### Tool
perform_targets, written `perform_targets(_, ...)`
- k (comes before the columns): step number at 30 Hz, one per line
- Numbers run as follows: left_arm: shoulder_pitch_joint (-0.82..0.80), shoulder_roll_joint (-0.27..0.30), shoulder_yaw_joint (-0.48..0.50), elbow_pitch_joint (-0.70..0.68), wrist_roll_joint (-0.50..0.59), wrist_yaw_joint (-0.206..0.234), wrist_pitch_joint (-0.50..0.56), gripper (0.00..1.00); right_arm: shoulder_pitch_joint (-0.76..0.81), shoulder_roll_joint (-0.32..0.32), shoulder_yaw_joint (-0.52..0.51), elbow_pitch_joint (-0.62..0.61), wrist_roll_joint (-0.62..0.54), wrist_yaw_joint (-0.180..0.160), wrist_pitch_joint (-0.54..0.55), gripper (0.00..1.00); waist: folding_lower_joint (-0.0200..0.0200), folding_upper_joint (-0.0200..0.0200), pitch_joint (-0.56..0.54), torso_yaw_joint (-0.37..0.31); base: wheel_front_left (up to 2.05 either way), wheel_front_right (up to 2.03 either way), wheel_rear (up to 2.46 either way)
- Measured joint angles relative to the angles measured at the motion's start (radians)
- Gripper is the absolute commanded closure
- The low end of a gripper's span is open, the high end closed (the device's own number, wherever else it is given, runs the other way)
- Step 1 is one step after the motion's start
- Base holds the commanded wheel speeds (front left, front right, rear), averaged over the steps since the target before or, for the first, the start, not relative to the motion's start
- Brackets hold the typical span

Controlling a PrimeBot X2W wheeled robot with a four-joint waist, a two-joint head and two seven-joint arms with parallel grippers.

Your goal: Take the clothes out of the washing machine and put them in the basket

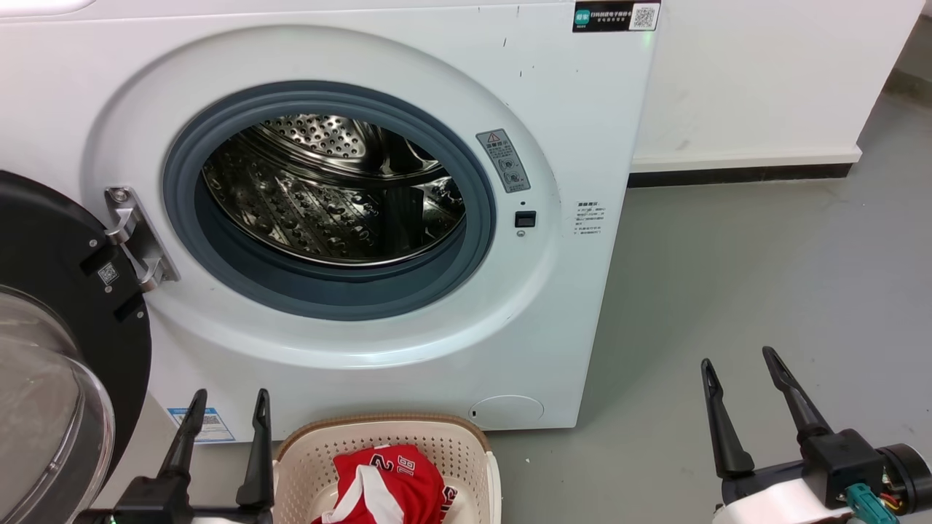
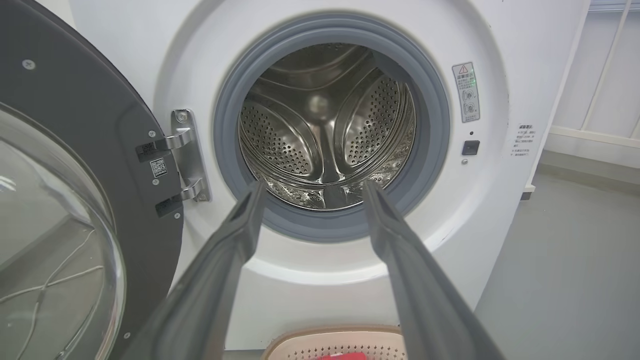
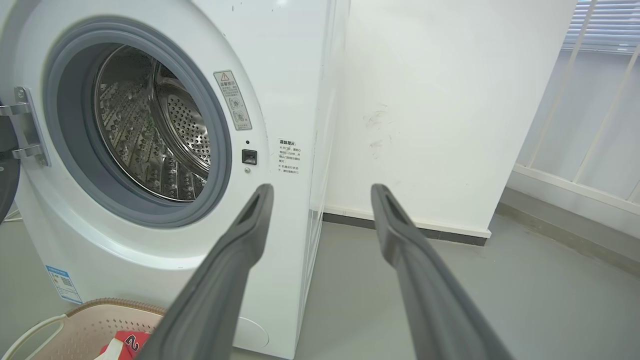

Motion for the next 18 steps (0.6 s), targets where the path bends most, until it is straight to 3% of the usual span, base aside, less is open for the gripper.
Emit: perform_targets(18, 0.024, -0.040, 0.028, 0.021, 0.039, -0.030, 0.000, 0.00, 0.003, 0.000, -0.004, 0.009, 0.028, 0.000, 0.000, 0.00, 0.0001, 0.0000, -0.010, -0.027, 0.00, 0.00, 0.00)
